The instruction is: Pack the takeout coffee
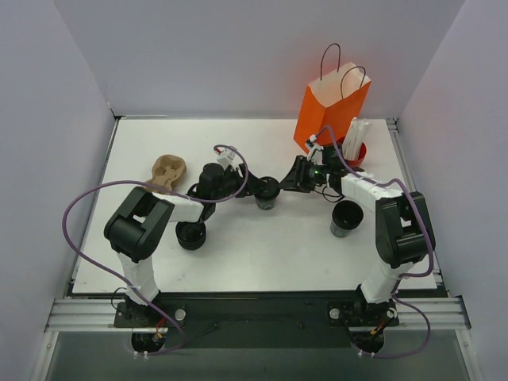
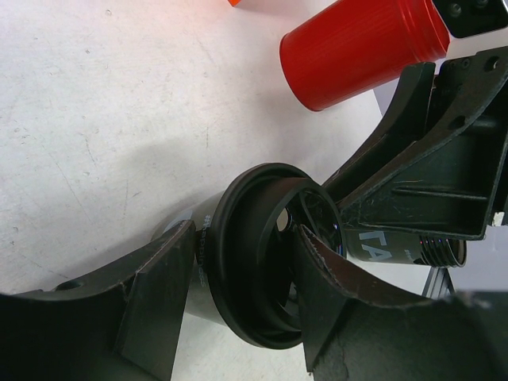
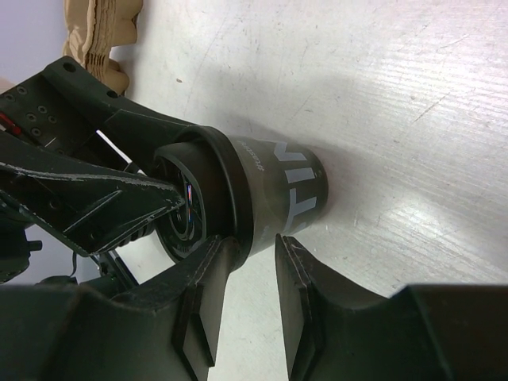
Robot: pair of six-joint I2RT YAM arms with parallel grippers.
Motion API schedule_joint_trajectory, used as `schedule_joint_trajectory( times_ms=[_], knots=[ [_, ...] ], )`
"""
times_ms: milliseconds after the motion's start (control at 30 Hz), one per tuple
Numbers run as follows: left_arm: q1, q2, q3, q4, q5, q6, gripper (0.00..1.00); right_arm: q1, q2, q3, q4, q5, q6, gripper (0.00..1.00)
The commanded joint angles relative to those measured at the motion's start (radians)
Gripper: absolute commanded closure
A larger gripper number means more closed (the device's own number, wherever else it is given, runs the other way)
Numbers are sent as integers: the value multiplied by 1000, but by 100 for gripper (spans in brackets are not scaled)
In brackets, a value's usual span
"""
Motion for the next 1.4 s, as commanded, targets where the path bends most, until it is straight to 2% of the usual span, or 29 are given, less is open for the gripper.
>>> schedule_joint_trajectory(
  times_ms=[0, 167, 600, 867, 1000, 1167, 1367],
  knots=[
    [0, 99, -66, -301, -42, 75, 40, -1, 11, 51, 13, -54, 7, 69],
    [0, 101, -66, -301, -43, 74, 41, -2, 1, 54, 10, -59, 8, 73],
    [0, 113, -53, -306, -31, 75, 41, -2, 43, 36, 15, -37, -1, 73],
    [-16, 144, -52, -304, -31, 75, 41, 19, 79, 0, 33, -25, -38, 76],
    [-20, 159, -60, -292, -31, 74, 41, 27, 76, -36, 32, 0, -42, 83],
    [-34, 177, -63, -287, -37, 67, 41, 41, 70, -101, 39, 52, -10, 85],
    [-36, 200, -78, -275, -43, 63, 41, 36, 73, -265, 202, 89, 76, 87]
  ],
)
